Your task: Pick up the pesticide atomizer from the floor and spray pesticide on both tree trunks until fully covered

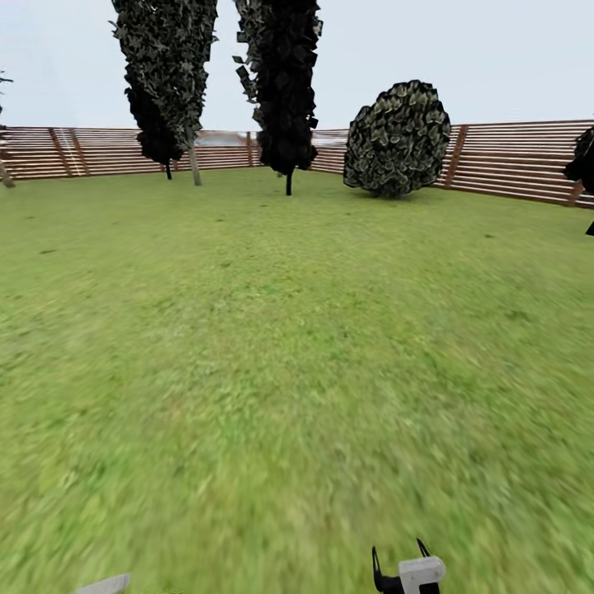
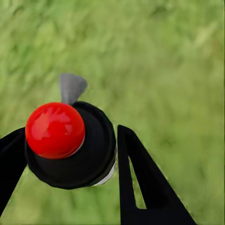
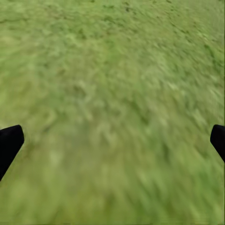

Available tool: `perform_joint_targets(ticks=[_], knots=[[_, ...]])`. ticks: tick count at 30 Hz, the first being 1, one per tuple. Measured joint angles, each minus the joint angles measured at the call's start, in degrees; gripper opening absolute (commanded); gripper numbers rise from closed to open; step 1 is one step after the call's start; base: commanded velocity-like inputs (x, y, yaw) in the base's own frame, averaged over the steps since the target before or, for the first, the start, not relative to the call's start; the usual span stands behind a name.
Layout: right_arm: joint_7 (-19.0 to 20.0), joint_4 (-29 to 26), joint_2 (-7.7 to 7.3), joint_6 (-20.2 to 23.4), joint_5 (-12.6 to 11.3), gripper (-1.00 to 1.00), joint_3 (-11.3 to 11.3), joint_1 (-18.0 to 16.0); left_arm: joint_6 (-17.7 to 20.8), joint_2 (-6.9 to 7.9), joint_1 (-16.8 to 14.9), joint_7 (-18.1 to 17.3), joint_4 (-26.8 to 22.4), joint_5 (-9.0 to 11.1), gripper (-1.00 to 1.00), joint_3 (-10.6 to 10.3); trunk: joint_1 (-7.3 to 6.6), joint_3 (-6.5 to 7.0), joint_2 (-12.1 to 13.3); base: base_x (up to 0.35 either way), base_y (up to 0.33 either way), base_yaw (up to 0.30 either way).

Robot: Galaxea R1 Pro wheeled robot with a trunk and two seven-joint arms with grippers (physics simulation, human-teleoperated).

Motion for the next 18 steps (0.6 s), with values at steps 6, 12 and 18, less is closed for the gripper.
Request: perform_joint_targets(ticks=[6, 12, 18], knots=[[0.0, 0.0, 0.0, 0.0, 0.0, 1.0, 0.0, 0.0, 0.0, -0.02, 0.0, 0.0, 0.0, 0.0, -1.0, 0.0, 0.0, 0.0, 0.0, 0.1, 0.297, 0.281], [0.0, 0.0, 0.0, 0.0, 0.0, 1.0, 0.0, 0.0, 0.0, 0.0, 0.0, 0.0, 0.0, 0.0, -1.0, 0.0, 0.0, 0.0, 0.0, 0.101, 0.297, 0.281], [0.0, 0.0, 0.0, 0.0, 0.0, 1.0, 0.0, 0.0, 0.1, 0.0, 0.0, 0.0, 0.0, 0.0, -1.0, 0.1, 0.0, 0.0, 0.0, 0.102, 0.297, 0.281]])
